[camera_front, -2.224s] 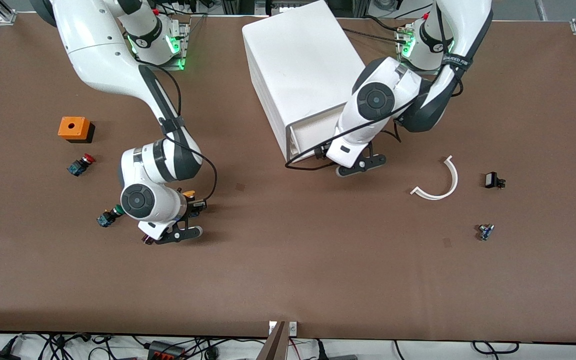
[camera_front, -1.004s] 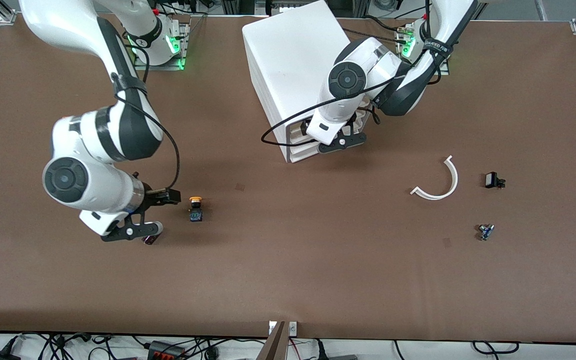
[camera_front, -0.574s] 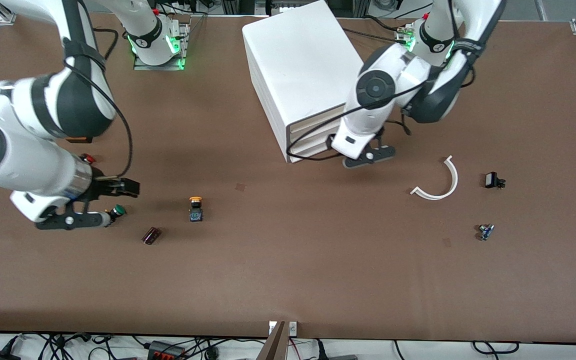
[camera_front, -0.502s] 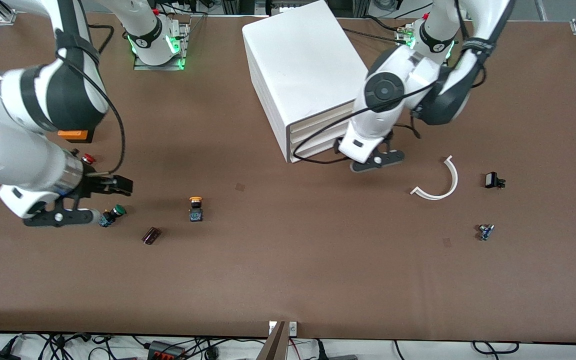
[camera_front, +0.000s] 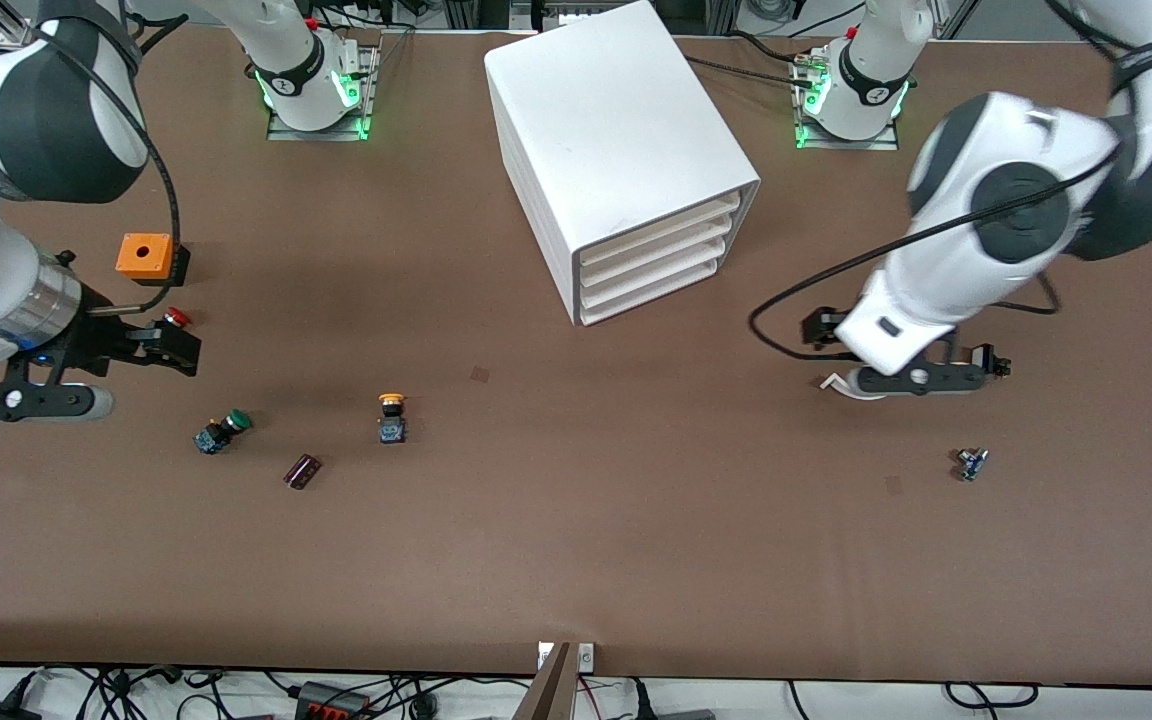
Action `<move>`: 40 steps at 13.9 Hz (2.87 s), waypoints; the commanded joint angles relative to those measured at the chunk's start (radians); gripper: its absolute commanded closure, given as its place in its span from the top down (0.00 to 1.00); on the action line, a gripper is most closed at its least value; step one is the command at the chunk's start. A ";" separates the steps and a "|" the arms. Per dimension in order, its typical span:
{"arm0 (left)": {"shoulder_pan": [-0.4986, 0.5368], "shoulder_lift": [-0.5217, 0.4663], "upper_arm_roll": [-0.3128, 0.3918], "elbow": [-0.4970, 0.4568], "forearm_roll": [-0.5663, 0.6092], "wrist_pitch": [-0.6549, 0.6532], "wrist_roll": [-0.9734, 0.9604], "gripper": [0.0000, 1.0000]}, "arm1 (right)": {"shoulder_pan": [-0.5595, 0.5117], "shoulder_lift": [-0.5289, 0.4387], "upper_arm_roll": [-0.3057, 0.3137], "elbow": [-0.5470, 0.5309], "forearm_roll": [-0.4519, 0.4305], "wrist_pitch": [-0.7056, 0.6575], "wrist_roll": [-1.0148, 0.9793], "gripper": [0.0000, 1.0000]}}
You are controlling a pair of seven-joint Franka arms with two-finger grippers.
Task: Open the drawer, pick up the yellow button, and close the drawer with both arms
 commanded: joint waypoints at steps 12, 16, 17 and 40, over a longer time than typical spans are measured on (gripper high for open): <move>-0.111 -0.324 0.397 -0.151 -0.224 -0.015 0.317 1.00 | -0.313 -0.192 0.165 -0.071 0.000 -0.099 -0.068 1.00; -0.187 -0.409 0.454 -0.285 -0.182 0.082 0.329 1.00 | -0.308 -0.310 0.167 -0.280 -0.013 0.011 -0.073 1.00; -0.182 -0.406 0.451 -0.288 -0.182 0.081 0.332 1.00 | -0.308 -0.360 0.167 -0.363 -0.013 0.057 -0.073 1.00; -0.185 -0.346 0.394 -0.175 -0.121 -0.011 0.326 1.00 | -0.308 -0.376 0.167 -0.369 -0.031 0.008 -0.100 1.00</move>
